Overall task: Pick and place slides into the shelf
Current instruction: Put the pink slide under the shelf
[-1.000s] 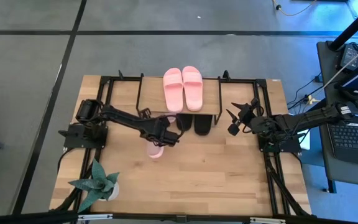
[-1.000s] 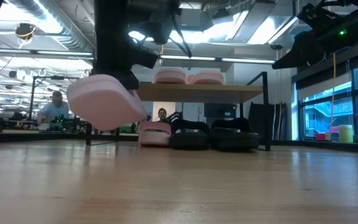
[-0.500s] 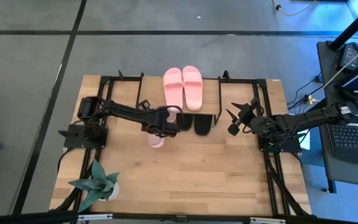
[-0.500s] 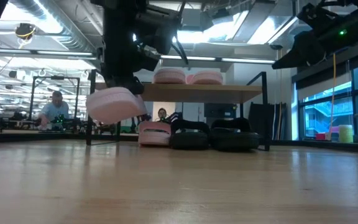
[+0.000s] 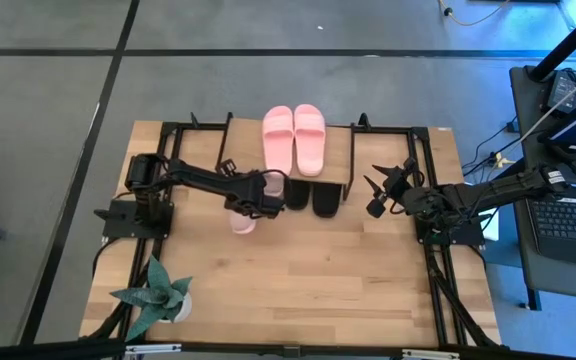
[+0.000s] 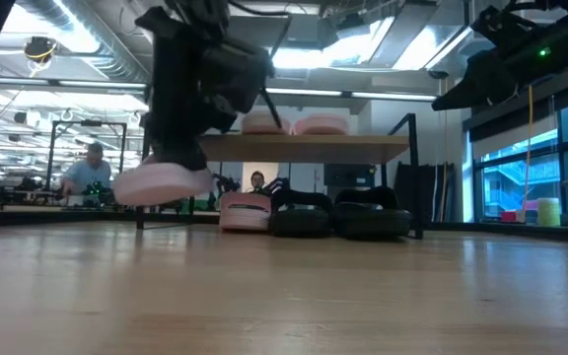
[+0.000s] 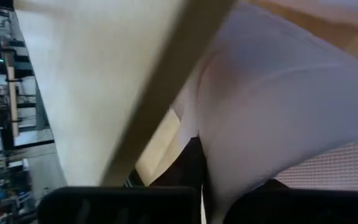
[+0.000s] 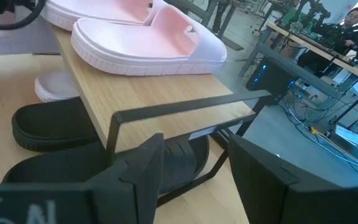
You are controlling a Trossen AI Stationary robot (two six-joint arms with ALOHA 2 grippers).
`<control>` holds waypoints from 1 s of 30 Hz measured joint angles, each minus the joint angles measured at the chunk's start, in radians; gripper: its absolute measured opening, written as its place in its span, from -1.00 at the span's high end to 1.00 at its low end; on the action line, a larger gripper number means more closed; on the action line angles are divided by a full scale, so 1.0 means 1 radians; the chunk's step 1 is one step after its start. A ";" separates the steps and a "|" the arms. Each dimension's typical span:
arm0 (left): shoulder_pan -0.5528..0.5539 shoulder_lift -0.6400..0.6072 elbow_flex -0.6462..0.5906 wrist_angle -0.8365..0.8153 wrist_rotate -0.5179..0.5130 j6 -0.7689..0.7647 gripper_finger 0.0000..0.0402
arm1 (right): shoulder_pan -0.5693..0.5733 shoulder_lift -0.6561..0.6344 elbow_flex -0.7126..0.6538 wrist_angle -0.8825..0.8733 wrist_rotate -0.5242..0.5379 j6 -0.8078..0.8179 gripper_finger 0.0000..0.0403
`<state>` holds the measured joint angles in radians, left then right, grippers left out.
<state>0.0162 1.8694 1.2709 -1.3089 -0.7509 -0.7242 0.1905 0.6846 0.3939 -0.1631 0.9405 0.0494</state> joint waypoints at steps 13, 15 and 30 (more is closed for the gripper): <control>-0.005 0.000 -0.048 0.017 0.018 -0.006 0.76 | 0.000 0.000 0.000 0.001 0.000 0.002 0.10; -0.005 0.000 -0.048 0.018 0.033 -0.006 0.75 | 0.000 0.000 0.000 0.001 0.000 0.002 0.10; -0.005 0.000 -0.048 0.020 0.040 -0.024 0.45 | 0.000 0.000 0.000 0.002 0.000 0.003 0.10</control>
<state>0.0116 1.8690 1.2224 -1.2892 -0.7113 -0.7478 0.1902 0.6846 0.3939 -0.1616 0.9405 0.0521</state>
